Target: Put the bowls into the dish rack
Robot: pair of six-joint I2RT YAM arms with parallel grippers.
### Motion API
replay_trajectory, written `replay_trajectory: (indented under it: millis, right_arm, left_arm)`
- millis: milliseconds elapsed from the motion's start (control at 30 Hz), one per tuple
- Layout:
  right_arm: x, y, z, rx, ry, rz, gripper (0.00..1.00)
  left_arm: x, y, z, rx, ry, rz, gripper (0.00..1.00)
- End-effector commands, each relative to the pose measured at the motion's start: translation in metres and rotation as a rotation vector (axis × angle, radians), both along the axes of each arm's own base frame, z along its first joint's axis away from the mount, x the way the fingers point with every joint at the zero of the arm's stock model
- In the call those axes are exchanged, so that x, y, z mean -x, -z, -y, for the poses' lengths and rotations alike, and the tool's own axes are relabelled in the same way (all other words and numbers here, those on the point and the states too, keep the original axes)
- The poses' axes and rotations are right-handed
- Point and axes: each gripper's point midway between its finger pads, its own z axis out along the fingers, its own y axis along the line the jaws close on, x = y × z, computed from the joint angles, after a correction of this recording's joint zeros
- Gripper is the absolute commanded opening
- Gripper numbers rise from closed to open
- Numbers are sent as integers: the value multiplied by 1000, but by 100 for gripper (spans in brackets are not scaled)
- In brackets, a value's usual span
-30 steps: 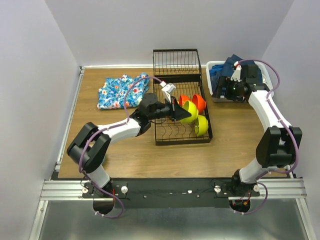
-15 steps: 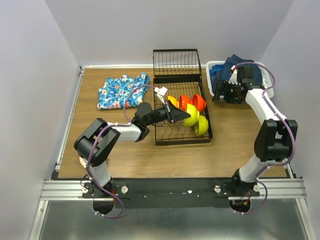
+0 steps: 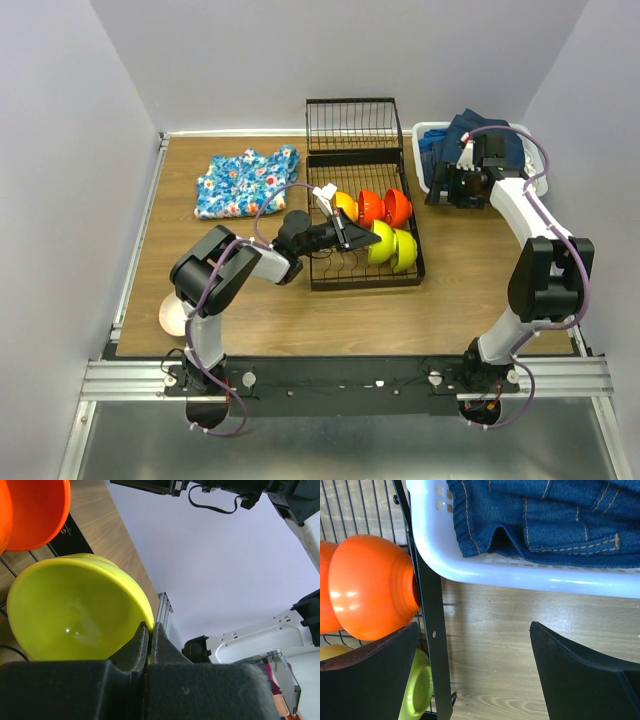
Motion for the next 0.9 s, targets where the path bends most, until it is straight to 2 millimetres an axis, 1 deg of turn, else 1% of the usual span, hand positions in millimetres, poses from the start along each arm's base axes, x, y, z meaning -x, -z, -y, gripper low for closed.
replay_trajectory:
  millis: [0, 133, 300, 400, 500, 567, 600, 633, 667, 700, 733, 767, 800, 867]
  right_arm:
    - [6, 4, 4, 25, 1, -8, 100]
    - [4, 5, 4, 22, -1, -10, 100]
    - [3, 7, 4, 24, -1, -13, 100]
    - [3, 9, 4, 26, -4, -17, 100]
    - [3, 10, 4, 25, -5, -18, 100]
    - [2, 8, 3, 25, -6, -14, 100]
    - [2, 9, 3, 24, -5, -15, 100]
    - [2, 9, 3, 25, -4, -15, 100]
    - [2, 8, 3, 27, -7, -13, 100]
    - [2, 9, 3, 27, -7, -15, 100]
    - [2, 7, 3, 26, -7, -12, 100]
    - [2, 8, 3, 26, -7, -13, 100]
    - [2, 8, 2, 23, -9, -14, 100]
    - [1, 7, 2, 15, -4, -10, 100]
  left_arm:
    - [-4, -18, 4, 58, -19, 33, 0]
    - [-2, -10, 5, 60, -14, 9, 0]
    - [3, -13, 7, 135, 18, 23, 0]
    - [3, -9, 8, 141, 33, -7, 0]
    - [2, 5, 8, 114, 19, -58, 0]
    - [-1, 9, 7, 93, -4, -77, 0]
    - [-1, 16, 5, 73, -12, -96, 1]
    - [-2, 14, 5, 69, -16, -95, 6]
    - [-2, 14, 6, 59, -19, -85, 24]
    - [-3, 16, 5, 43, -24, -93, 30]
    - [-3, 11, 4, 45, -25, -78, 34]
    - [-3, 7, 4, 48, -26, -64, 40]
    - [-3, 7, 3, 38, -24, -49, 42]
    - [-4, -1, 0, 33, -27, -23, 45]
